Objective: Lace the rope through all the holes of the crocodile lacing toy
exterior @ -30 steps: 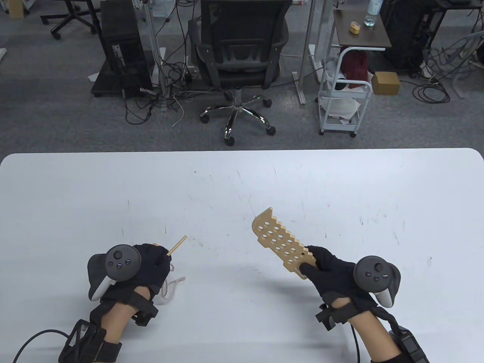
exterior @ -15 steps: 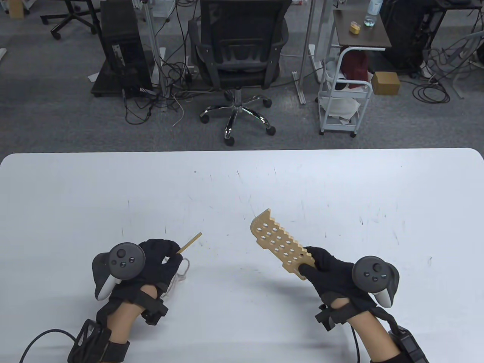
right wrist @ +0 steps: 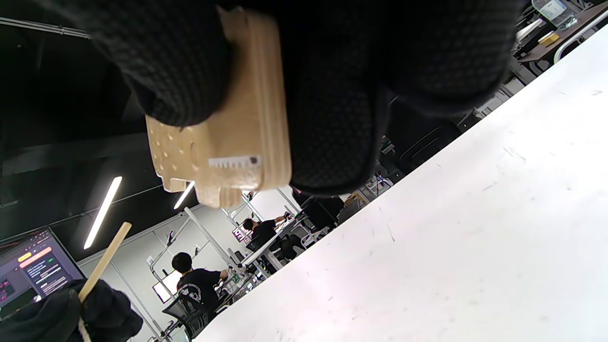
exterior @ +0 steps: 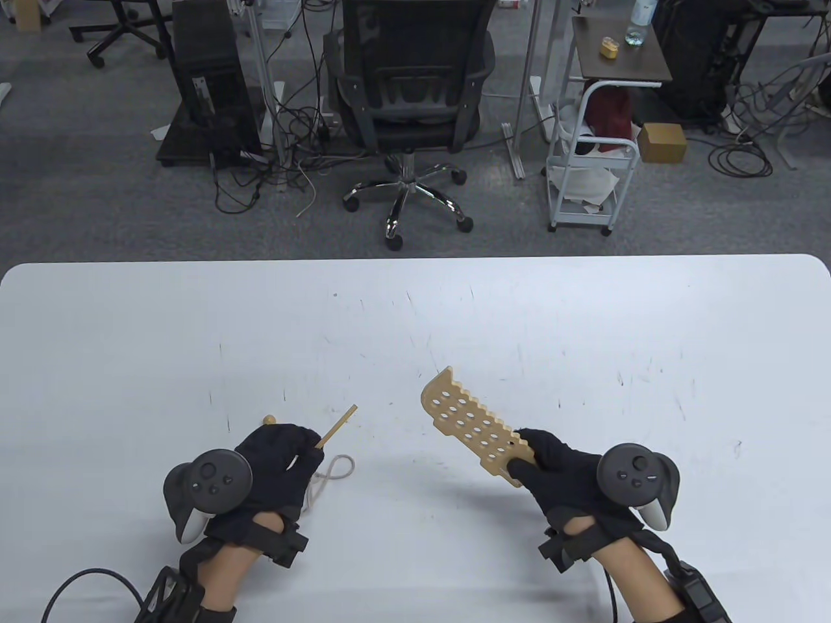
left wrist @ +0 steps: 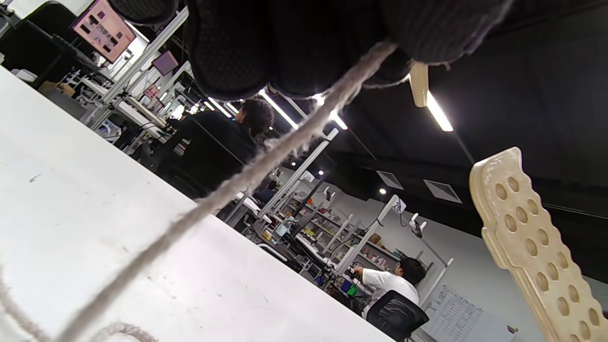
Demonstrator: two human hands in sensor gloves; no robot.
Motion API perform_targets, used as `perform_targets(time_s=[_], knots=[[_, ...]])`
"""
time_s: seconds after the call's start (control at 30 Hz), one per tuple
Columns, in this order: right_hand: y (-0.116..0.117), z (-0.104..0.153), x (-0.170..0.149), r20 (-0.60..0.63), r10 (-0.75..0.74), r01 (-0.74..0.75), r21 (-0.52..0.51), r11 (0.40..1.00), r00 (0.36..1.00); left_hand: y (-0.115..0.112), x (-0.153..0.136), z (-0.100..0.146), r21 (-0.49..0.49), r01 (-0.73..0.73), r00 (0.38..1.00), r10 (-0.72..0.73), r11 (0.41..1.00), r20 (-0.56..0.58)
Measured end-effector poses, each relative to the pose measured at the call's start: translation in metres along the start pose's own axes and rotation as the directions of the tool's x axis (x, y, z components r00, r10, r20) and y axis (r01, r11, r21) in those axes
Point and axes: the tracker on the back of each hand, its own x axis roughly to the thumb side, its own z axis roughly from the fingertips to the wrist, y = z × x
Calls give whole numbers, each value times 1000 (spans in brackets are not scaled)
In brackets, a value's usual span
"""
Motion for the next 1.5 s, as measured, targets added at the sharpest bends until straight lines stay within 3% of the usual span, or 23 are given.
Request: perform_targets(time_s=[0.5,0.93,1.5], knots=[[19,4,15,61,110,-113,53,992,992,-23,27,5,-67,32,991,-22,997,135],[30,9,26,114,159,-167,70,983,981,-30,33,6,-102,84,988,-69,991,140],[47,16,39,170,140,-156,86,984,975,-30,28,11,26,70,992,-73,997,104]])
